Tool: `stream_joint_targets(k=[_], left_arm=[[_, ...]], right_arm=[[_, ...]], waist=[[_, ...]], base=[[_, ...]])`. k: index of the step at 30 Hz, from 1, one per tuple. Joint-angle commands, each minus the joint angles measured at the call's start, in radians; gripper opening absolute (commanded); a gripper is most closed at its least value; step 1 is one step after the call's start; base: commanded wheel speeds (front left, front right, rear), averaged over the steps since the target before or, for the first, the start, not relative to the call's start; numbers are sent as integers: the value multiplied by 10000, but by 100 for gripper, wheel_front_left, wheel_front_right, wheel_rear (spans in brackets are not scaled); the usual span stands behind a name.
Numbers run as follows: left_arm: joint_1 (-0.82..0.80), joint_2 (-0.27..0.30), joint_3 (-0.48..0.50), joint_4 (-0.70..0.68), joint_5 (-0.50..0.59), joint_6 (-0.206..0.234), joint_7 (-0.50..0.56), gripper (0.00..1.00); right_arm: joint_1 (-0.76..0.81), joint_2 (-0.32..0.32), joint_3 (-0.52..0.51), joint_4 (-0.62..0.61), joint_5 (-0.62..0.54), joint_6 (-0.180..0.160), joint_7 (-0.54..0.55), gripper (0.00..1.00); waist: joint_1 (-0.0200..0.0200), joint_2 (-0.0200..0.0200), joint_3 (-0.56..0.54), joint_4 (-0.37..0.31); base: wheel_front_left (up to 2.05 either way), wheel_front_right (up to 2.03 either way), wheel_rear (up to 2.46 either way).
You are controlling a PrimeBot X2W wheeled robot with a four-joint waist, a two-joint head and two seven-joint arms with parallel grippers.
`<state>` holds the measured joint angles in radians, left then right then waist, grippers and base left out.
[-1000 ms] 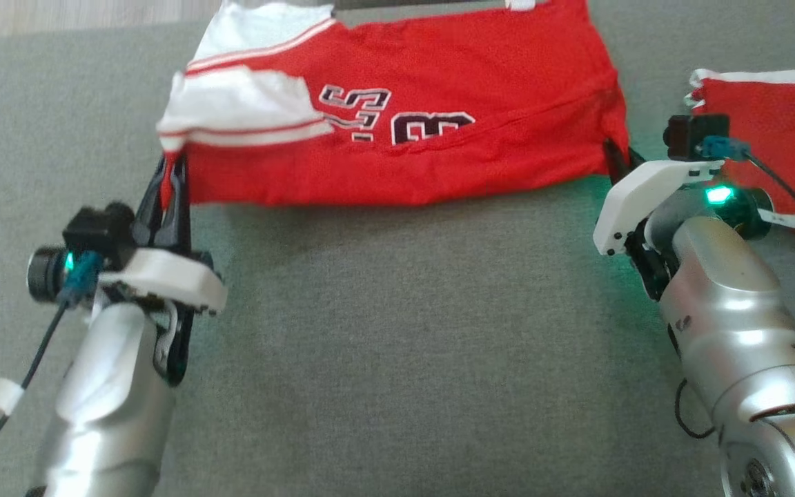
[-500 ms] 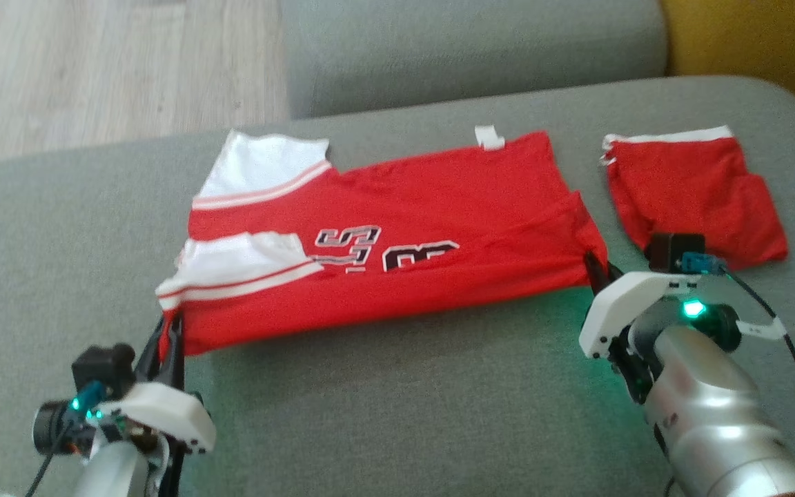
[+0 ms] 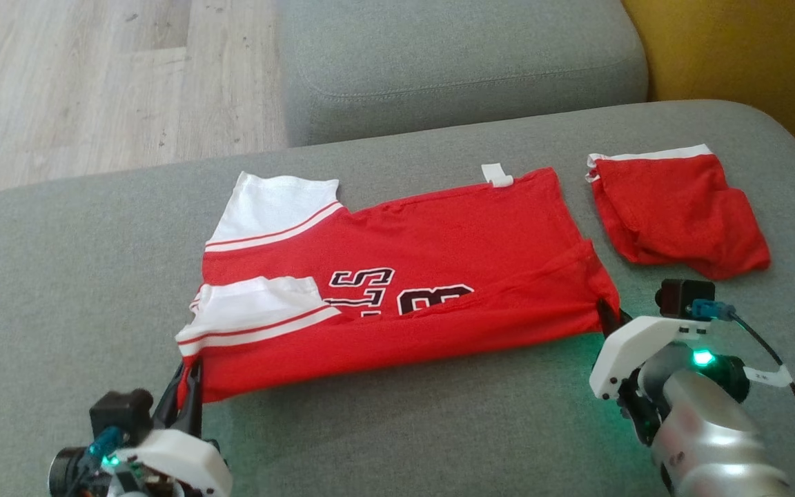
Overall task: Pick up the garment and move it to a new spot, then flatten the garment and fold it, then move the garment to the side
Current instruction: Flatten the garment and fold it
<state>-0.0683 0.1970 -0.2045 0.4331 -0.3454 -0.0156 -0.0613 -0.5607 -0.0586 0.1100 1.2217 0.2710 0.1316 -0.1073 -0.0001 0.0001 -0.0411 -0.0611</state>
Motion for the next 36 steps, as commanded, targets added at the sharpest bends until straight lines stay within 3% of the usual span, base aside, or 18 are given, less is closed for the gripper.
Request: stream_joint_targets(k=[1,13,14,15,16,17,25,31,36], left_arm=[[-352,283,346,-428,-131,137,32,0],[-305,288,132,-728,-190,159,165,0],[-340,272,108,-689,-190,145,121,0],[-389,257,85,-647,-187,122,52,5],[-451,237,72,-607,-189,96,-55,61],[-532,221,76,-564,-177,97,-196,100],[-1420,32,387,-595,-59,251,-1713,100],[-1856,-98,1017,-1935,164,145,-1995,100],[-2068,-132,1692,-2926,432,-241,-2002,100]], right_arm=[[-205,84,115,-281,-55,-9,-183,0],[151,84,-179,-622,-297,-9,185,0],[164,84,-204,-667,-354,-9,165,55],[175,84,-248,-715,-404,-9,137,100],[187,84,-265,-771,-386,-9,147,100],[191,84,-279,-837,-408,-9,131,100],[44,84,-690,-1853,-971,-9,-920,100],[241,84,-780,-4088,-1344,-9,-1506,100],[546,84,-809,-5755,-1563,-9,-1539,100]], waist=[[1,-1,19,14],[1,-1,175,43],[1,-1,194,23],[1,-1,215,4],[1,-1,242,-10],[1,-1,277,-22],[1,-1,566,-76],[1,-1,1003,-50],[1,-1,1652,-138]], base=[[0,0,0],[0,0,0],[0,0,0],[0,0,0],[0,0,0],[0,0,0],[0,0,0],[0,0,0],[0,0,0]])
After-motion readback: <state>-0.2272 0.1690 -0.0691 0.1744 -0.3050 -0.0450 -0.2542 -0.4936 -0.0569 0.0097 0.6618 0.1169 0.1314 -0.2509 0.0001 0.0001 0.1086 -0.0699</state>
